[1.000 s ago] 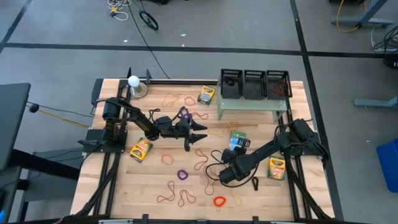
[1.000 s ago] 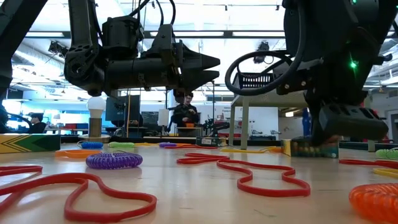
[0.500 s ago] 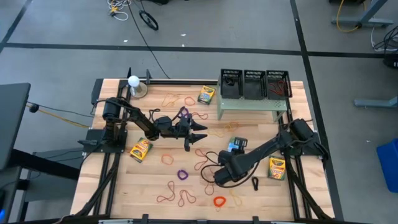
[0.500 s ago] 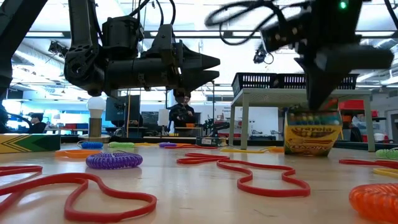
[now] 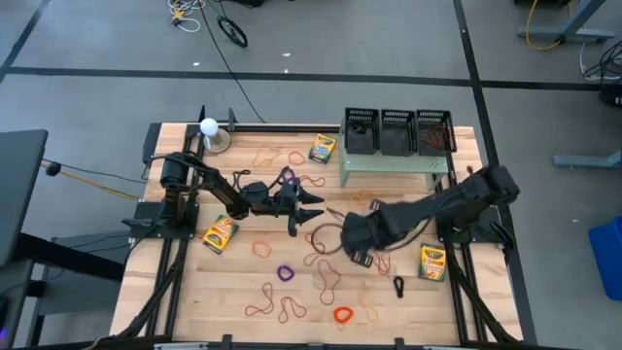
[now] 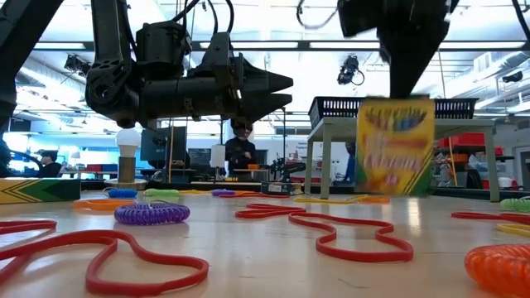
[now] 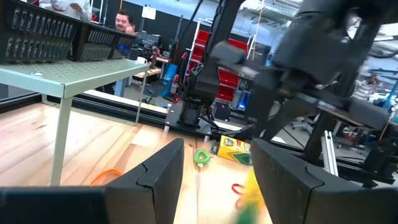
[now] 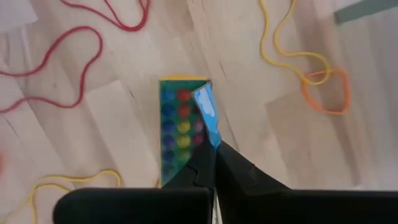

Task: Pick & Place Office Desk Supplies
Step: Put the yellow crayon box into the middle black basket on the shelf

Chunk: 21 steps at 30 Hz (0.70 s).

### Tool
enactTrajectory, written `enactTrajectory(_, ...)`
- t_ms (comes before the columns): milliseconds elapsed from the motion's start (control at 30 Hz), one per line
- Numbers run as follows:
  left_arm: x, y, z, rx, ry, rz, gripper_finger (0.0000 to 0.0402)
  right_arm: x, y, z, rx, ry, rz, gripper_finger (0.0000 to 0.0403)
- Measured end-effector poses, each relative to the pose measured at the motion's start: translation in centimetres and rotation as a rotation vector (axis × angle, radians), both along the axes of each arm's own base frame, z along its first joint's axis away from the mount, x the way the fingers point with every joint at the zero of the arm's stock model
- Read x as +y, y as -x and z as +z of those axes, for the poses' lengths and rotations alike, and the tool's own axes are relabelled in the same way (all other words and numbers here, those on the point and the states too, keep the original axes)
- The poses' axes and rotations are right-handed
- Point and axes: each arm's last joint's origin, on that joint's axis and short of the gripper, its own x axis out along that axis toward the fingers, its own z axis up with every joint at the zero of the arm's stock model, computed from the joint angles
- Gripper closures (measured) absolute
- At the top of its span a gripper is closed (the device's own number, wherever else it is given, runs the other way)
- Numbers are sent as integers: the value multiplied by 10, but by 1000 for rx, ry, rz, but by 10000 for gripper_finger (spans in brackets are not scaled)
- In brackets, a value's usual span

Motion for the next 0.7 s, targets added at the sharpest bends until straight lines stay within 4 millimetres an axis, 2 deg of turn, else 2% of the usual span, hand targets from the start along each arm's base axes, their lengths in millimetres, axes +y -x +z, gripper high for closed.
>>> enactTrajectory(233,0,0,0,0,0,0,207,-21,2,-16,9,-91,8,395)
enactTrajectory(700,0,0,0,0,0,0,207,-23,-1,-12,-27,-203,5,394)
